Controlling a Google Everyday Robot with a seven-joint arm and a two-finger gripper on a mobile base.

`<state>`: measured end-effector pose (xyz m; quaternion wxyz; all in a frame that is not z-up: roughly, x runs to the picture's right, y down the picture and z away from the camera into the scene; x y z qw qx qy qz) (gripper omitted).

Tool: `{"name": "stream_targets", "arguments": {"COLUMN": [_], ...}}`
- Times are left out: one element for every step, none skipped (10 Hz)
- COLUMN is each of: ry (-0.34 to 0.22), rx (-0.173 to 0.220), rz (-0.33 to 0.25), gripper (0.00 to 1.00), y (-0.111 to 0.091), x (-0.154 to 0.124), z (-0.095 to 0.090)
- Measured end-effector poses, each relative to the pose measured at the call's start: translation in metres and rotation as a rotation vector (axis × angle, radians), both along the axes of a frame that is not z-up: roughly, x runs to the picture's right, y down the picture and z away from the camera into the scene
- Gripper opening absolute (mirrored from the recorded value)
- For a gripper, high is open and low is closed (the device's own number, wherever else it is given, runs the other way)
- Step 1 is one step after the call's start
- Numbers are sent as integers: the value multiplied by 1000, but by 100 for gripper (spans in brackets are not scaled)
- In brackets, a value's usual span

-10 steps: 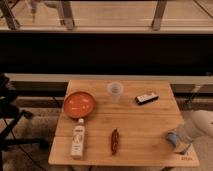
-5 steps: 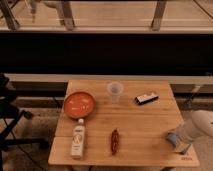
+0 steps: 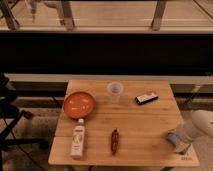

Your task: Wipe the white sponge on the table

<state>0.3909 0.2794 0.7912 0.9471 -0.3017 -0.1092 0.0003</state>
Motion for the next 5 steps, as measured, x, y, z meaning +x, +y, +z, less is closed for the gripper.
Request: {"name": "stream_targets", "arguments": {"ry": [0,0,-8,-20,-31], "rx": [0,3,6,23,39], "rz": [0,-15,-38,-71,-107], "gripper": [0,0,0,0,0], "y": [0,0,2,1,-1], "x": [0,-2,-8,-18,-35], "z": [0,-1,-6,-11,-16]}}
